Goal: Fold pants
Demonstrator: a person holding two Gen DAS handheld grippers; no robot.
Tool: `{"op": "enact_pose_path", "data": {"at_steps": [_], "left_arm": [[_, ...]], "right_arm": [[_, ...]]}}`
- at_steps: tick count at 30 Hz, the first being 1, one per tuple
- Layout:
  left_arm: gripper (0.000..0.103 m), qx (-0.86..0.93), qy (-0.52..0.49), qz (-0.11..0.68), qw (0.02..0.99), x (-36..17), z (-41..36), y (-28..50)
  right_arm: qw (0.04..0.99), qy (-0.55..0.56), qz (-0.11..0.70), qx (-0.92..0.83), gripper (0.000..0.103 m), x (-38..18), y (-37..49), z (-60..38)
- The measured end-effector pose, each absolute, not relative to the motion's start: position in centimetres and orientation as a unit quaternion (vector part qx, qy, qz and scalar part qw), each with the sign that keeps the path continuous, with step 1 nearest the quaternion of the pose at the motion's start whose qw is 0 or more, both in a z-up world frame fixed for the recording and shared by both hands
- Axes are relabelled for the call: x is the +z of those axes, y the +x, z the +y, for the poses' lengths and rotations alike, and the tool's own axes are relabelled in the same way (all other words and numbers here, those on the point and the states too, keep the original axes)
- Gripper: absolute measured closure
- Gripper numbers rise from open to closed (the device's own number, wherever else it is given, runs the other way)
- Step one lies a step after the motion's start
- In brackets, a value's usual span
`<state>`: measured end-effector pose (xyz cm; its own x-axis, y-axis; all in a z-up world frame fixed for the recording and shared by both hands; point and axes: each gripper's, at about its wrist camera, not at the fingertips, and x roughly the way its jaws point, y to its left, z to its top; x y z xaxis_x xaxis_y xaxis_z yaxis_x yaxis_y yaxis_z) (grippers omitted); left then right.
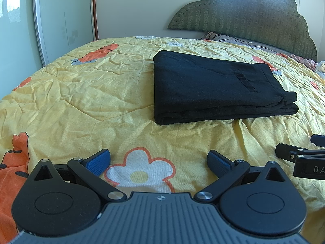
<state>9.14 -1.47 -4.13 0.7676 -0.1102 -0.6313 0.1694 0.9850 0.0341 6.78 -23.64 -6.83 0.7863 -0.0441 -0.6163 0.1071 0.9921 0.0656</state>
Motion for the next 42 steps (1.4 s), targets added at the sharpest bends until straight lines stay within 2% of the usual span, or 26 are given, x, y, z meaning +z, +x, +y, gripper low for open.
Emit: {"op": "enact_pose_path", "data": {"at_steps": [42], "left_arm": [[0.0, -0.052, 0.041, 0.333, 0.941, -4.07, -1.53, 9.24]], "right_arm": [[0.941, 0.058, 0.324, -0.079, 0.0, -6.81, 6.88, -23.7]]}}
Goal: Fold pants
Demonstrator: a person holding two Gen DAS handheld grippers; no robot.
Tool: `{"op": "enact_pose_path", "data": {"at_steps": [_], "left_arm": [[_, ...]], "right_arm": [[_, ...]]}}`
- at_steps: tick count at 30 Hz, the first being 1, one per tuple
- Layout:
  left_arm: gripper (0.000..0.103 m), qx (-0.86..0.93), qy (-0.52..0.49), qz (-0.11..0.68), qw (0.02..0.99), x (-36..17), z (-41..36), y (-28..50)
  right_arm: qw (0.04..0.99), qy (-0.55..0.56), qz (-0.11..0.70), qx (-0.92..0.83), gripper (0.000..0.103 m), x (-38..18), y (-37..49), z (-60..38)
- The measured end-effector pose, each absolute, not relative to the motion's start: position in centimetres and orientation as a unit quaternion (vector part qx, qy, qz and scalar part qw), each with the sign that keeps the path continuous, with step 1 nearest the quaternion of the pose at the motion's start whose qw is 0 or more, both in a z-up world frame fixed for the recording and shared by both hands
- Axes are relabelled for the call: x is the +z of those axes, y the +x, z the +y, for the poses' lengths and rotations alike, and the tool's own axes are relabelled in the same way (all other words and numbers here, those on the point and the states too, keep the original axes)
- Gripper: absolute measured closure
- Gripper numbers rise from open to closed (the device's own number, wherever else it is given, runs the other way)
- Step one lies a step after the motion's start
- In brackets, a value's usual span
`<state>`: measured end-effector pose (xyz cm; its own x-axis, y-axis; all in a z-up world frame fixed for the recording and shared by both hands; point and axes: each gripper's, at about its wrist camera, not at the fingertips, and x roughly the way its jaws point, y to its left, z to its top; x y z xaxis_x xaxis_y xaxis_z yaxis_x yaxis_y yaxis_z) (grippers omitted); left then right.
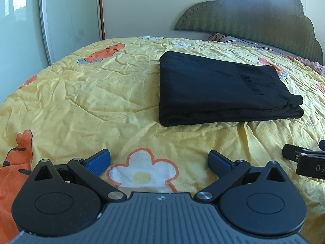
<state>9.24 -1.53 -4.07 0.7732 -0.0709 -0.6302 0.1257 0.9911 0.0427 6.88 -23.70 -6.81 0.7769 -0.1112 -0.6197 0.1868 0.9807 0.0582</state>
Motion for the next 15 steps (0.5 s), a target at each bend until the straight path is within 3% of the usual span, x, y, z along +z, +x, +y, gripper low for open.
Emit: {"op": "enact_pose_path", "data": {"at_steps": [15], "left_arm": [[0.0, -0.056, 0.04, 0.333, 0.94, -4.09, -1.54, 9.19]], "right_arm": [[0.942, 0.061, 0.322, -0.067, 0.0, -6.8, 6.82, -23.24]]}}
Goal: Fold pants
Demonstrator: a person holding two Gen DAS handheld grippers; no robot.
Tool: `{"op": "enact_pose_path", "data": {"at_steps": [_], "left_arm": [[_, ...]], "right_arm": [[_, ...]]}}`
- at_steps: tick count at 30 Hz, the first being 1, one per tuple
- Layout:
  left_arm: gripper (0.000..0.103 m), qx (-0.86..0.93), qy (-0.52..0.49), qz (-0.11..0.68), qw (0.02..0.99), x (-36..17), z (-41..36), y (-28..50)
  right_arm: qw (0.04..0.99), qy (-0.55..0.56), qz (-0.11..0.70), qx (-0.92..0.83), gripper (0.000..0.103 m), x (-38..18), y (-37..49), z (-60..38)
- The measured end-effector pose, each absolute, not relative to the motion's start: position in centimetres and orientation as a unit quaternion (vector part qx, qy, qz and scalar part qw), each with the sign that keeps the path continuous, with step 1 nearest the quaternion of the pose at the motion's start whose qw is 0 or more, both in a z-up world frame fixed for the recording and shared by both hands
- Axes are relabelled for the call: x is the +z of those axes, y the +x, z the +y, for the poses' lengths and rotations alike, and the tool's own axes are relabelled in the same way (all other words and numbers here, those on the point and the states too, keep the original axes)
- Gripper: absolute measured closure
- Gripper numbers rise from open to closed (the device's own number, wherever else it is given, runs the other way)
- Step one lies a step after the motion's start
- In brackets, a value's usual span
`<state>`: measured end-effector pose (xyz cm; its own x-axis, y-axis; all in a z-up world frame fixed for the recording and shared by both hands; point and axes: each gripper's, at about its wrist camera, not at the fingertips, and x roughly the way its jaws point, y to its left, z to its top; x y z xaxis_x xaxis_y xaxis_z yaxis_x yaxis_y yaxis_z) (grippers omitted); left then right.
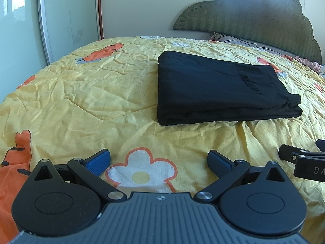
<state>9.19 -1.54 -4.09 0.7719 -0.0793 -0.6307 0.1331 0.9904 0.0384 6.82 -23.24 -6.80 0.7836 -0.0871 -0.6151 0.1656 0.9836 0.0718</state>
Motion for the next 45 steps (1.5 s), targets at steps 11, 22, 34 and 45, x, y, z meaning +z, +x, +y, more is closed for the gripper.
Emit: {"op": "enact_pose_path", "data": {"at_steps": [11, 22, 34, 45], "left_arm": [[0.0, -0.057, 0.04, 0.333, 0.94, -4.13, -1.58, 9.2], [0.0, -0.057, 0.04, 0.333, 0.94, -4.14, -1.57, 9.2], [0.0, -0.057, 0.04, 0.333, 0.94, -4.14, -1.58, 9.2], [0.0, -0.057, 0.04, 0.333, 0.94, -4.13, -1.57, 9.2]], "right_arm": [[0.942, 0.058, 0.323, -0.068, 0.0, -6.76, 6.78, -23.19], [0.943, 0.054, 0.324, -0.063, 0.0, -6.75, 6.81, -22.98], [0.943, 0.055, 0.323, -0.062, 0.0, -6.7, 6.76, -23.06], [0.943, 0.055, 0.323, -0.062, 0.0, -6.67, 6.73, -23.09]]}}
